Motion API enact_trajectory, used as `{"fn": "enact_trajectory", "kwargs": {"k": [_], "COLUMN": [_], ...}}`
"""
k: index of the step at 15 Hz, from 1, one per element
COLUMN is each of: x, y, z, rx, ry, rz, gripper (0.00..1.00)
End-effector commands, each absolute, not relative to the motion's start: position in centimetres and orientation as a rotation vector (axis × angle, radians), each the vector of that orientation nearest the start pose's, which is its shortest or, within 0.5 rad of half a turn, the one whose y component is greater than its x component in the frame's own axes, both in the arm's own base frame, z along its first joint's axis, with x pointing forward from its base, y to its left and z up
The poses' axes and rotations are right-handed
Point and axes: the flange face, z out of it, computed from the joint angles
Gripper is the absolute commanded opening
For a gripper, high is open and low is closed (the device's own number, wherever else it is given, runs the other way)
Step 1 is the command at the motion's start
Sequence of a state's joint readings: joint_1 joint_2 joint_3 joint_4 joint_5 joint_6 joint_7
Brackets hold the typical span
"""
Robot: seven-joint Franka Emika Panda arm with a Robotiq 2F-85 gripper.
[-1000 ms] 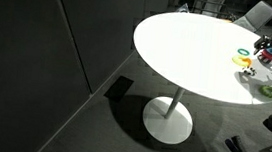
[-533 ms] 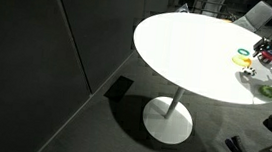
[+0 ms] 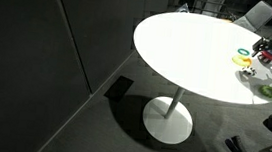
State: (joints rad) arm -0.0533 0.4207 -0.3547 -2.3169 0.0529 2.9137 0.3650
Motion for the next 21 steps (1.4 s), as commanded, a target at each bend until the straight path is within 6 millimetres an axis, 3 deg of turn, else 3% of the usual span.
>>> {"fn": "enact_trajectory", "kwargs": {"k": [1,17,18,20,21], "x": [50.3,51.3,51.3,51.3,51.3], "y": [-22.8,-22.7,-22.7,-22.8,-22.9], "z": [19.1,16.7,16.6,16.6,16.7], "rx": [-3.002,-3.023,-3.025,-3.028,-3.029], "ry": [1.224,1.212,1.214,1.217,1.219], "rz": [-0.319,-0.299,-0.299,-0.301,-0.305], "gripper": [1.00,1.00,0.77,0.66,0.56]}}
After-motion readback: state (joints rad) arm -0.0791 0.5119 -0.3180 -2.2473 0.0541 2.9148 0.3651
